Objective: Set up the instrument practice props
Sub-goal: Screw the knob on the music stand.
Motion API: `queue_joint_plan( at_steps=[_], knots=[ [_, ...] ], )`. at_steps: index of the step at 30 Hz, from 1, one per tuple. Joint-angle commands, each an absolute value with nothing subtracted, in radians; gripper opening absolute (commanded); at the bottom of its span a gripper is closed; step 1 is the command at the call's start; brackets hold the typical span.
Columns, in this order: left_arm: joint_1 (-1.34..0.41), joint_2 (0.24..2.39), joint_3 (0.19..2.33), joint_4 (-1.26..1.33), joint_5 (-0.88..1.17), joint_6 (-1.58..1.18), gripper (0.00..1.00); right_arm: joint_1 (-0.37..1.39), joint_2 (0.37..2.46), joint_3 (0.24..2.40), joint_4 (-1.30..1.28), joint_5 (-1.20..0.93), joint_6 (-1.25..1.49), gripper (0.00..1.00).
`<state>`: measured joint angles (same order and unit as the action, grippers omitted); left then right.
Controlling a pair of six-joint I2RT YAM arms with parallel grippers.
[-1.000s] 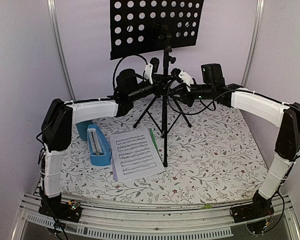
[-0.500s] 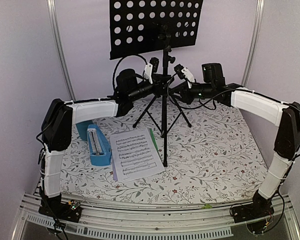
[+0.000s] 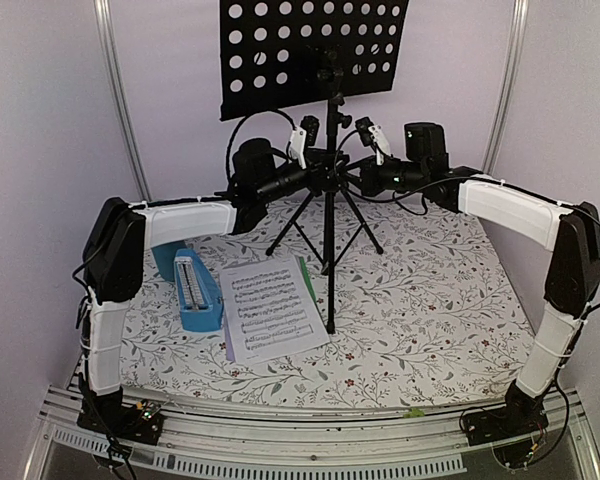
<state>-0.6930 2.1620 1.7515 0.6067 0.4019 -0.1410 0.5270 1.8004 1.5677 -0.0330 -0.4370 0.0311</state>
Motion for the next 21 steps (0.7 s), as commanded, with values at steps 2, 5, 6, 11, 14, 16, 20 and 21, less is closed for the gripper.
queue_joint_plan(
  at_steps=[2,5,6,11,14,16,20,21],
  knots=[
    [-0.713,2.171,1.747,0.49,0.44,-0.112,0.0,0.53,1.793,1.563,0.04,-0.426,0.112,0.0],
    [-0.712,2.17,1.747,0.488,0.432,-0.107,0.0,0.529,1.785,1.56,0.029,-0.397,0.116,0.12],
    [-0.71,2.171,1.749,0.488,0.434,-0.109,0.0,0.53,1.781,1.56,0.026,-0.393,0.116,0.17],
    [-0.707,2.171,1.755,0.486,0.435,-0.107,0.0,0.529,1.764,1.559,0.009,-0.368,0.118,0.37],
    [-0.706,2.168,1.757,0.485,0.436,-0.107,0.0,0.529,1.754,1.559,-0.001,-0.346,0.122,0.47],
    [-0.706,2.166,1.758,0.485,0.436,-0.108,0.0,0.529,1.746,1.559,-0.007,-0.335,0.127,0.54],
    [-0.704,2.164,1.761,0.485,0.441,-0.109,0.0,0.529,1.727,1.558,-0.026,-0.306,0.136,0.71],
    [-0.704,2.165,1.762,0.485,0.441,-0.109,0.0,0.529,1.722,1.556,-0.029,-0.297,0.136,0.73]
  ],
)
